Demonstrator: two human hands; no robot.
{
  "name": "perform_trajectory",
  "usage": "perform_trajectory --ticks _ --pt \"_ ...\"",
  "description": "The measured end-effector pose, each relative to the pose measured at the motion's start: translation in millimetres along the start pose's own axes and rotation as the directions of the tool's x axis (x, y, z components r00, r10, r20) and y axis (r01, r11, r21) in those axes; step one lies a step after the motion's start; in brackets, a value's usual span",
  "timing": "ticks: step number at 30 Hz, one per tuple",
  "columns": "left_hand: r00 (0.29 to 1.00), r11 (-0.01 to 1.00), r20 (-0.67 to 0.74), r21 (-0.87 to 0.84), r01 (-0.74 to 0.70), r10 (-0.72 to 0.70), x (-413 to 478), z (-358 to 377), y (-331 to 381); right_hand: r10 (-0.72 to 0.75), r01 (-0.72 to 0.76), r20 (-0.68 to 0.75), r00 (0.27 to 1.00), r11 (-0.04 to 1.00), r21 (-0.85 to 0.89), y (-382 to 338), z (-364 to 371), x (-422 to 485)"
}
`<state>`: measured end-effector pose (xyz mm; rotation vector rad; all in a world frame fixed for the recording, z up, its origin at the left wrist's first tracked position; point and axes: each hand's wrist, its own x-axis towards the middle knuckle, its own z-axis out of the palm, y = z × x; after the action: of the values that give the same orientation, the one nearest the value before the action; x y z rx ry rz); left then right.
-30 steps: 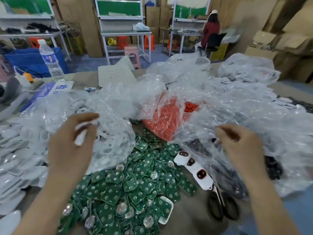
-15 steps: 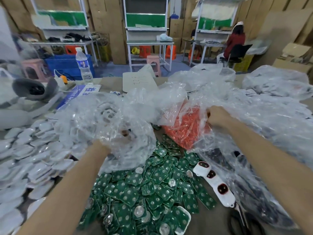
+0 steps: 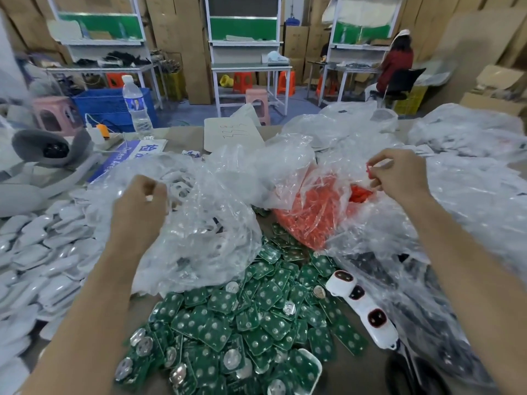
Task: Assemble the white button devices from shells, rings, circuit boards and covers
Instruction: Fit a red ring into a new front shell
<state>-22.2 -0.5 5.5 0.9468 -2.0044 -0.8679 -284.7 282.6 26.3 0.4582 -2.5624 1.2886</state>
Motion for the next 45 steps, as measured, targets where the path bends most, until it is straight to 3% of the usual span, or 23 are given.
perform_trajectory --ticks 2,3,5,8,11,13,18,25,28,33,36,40,45 --pt "0.994 0.925 -0.068 -0.365 -0.106 0.087 -18.4 -12.8 19.2 -0.033 0.023 0.046 0.998 0.98 0.2 -12.2 -7.2 -28.4" --pt "0.988 0.805 -0.036 -0.576 -0.141 0.148 -29.9 -14.7 30.4 -0.05 0.014 0.113 0.992 0.954 0.3 -19.6 -6.5 -47.5" --pt "0.955 0.54 0.185 -0.841 0.033 0.23 -56.6 -2.6 45.9 -0.085 -0.032 0.257 0.963 0.907 0.421 -33.6 3.8 -87.0" --pt "0.763 0.323 0.626 -0.765 0.558 0.165 -101.4 38.6 49.3 -0.102 -0.128 0.402 0.91 0.854 0.505 -44.3 30.9 -126.3" --pt "0.645 0.172 0.764 -0.637 0.752 0.01 -118.7 61.8 33.2 -0.068 -0.18 0.415 0.907 0.829 0.53 -40.6 49.3 -140.7" --pt "0.635 0.171 0.771 -0.62 0.765 -0.046 -116.8 66.9 20.6 -0.048 -0.207 0.425 0.904 0.821 0.532 -33.6 56.4 -146.6" --pt "0.611 0.198 0.791 -0.595 0.779 -0.026 -115.6 71.7 8.6 -0.03 -0.224 0.455 0.89 0.84 0.494 -20.3 68.7 -159.9" --pt "0.59 0.199 0.806 -0.585 0.786 0.042 -112.6 72.5 2.4 -0.123 -0.046 0.532 0.838 0.955 0.293 -24.4 62.8 -160.6" --pt "0.586 0.206 0.809 -0.583 0.786 0.052 -112.6 73.2 0.9 -0.134 -0.054 0.567 0.812 0.952 0.302 -26.6 60.7 -162.5" --pt "0.63 0.27 0.772 -0.627 0.73 0.087 -111.3 72.4 0.4 -0.142 0.001 0.439 0.887 0.952 0.306 -24.0 59.3 -163.4" --pt "0.687 0.282 0.721 -0.681 0.676 0.094 -110.0 71.1 0.5 -0.107 -0.032 0.304 0.947 0.907 0.42 -23.1 56.6 -162.8" --pt "0.683 0.354 0.719 -0.677 0.645 0.13 -111.7 71.7 2.8 -0.118 -0.062 0.366 0.923 0.893 0.445 -25.8 58.5 -166.9" --pt "0.689 0.331 0.712 -0.688 0.646 0.137 -111.5 71.4 1.1 -0.093 -0.107 0.437 0.895 0.905 0.411 -26.5 56.2 -164.4"
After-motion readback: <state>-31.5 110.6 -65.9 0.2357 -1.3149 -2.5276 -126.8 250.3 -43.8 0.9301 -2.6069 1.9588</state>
